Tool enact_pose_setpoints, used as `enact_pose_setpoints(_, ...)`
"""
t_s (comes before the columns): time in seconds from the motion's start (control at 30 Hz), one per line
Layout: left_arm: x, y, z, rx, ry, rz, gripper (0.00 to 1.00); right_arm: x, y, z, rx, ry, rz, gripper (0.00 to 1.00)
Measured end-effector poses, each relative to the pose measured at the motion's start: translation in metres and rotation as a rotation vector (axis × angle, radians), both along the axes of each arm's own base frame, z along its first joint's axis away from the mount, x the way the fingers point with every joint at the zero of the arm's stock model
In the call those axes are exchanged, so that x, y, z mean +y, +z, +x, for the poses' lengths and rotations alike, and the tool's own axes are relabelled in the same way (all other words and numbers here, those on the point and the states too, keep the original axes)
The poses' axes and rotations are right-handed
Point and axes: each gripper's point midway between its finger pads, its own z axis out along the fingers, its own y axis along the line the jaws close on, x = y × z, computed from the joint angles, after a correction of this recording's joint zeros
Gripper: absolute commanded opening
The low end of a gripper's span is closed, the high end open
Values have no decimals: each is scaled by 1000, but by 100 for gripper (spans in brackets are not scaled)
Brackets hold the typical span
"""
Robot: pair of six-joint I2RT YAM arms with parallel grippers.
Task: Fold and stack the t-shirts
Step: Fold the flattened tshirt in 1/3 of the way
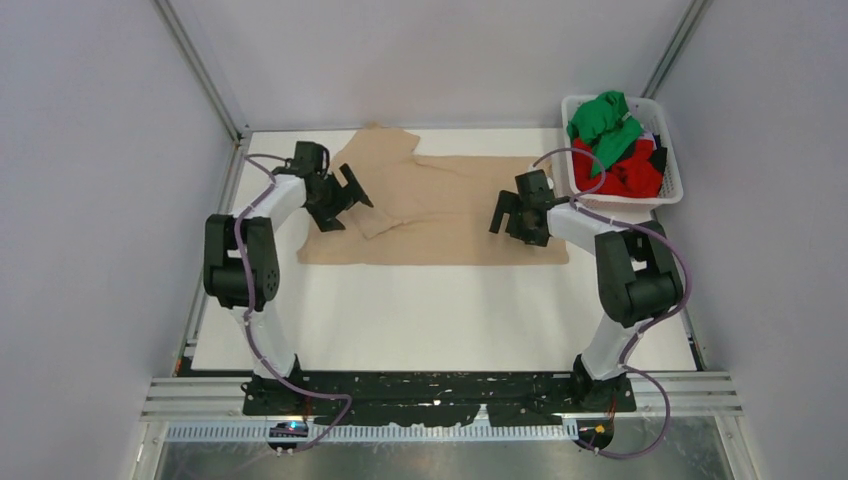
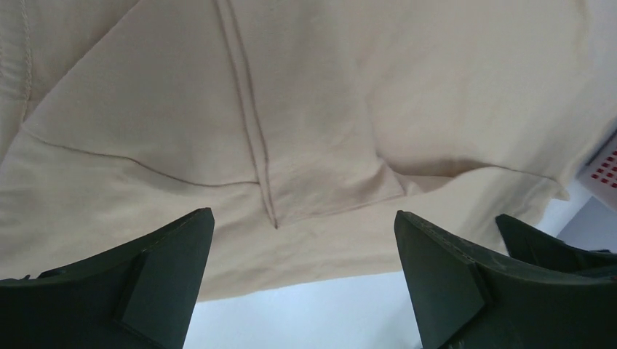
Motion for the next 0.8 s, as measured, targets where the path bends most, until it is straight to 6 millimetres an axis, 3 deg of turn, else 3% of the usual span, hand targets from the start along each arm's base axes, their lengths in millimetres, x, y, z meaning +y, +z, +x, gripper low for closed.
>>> enact_pose_setpoints(0.03,0,-14,-2,30,-1,-1,100,4,-9,-2,23,12,2,95)
enact_pose_setpoints(0.1,1,-42,-9,96,0,6,100,9,-7,4,8,24,11,95)
enact_pose_setpoints(0.17,1,-56,-16,138,-2,6,100,10,-8,6,6,28,16,95)
enact_pose_setpoints(0.3,1,-56,-18,118,-10,3,100,12,-10,2,4,55,29,95)
enact_pose_setpoints(0.4,2,-56,-30,93,-12,-2,100,11,-10,-13,4,77,41,95)
enact_pose_setpoints(0.5,2,-57,-57,86,-16,-8,100,8,-11,-42,27,96,52,96)
enact_pose_setpoints(0.8,-5,-60,-162,80,-51,-23,100,-4,-16,-135,167,113,26,95)
